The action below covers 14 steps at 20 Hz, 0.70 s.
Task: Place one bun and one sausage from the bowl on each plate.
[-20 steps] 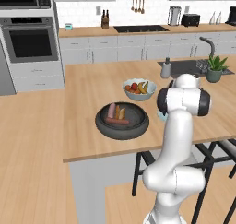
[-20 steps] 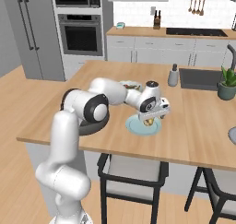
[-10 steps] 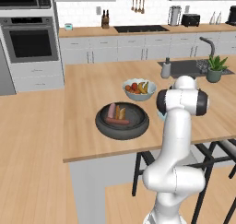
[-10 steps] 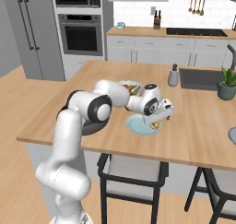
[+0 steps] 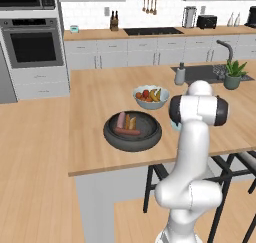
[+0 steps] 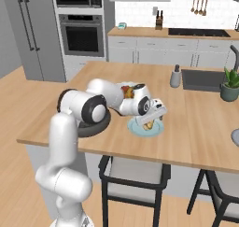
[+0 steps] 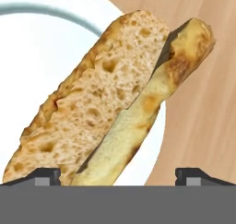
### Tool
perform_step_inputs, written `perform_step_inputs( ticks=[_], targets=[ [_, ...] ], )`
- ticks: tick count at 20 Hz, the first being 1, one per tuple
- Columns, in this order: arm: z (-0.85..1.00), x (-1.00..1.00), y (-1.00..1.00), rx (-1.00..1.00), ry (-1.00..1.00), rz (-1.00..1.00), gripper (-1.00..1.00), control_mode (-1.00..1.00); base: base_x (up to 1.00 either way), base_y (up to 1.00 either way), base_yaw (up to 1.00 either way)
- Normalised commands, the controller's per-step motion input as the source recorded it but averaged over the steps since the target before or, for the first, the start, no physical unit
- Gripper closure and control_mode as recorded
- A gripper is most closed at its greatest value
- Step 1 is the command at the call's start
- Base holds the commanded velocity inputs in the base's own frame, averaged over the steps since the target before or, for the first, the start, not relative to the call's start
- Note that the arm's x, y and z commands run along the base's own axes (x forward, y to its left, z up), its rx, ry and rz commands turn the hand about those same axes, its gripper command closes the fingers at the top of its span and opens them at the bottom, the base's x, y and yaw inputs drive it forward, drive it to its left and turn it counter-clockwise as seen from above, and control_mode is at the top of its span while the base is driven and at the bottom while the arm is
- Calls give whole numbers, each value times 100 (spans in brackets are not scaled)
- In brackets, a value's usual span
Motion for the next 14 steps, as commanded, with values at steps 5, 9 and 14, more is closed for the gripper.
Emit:
perform_step_inputs(
  ticks=[5, 9, 14],
  targets=[
    [37, 8, -5, -13, 1, 0, -100, -100, 0, 0, 0],
    [54, 74, -52, -29, 12, 0, -100, -100, 0, 0, 0],
    [-53, 16, -21, -29, 16, 1, -100, -100, 0, 0, 0]
  ],
)
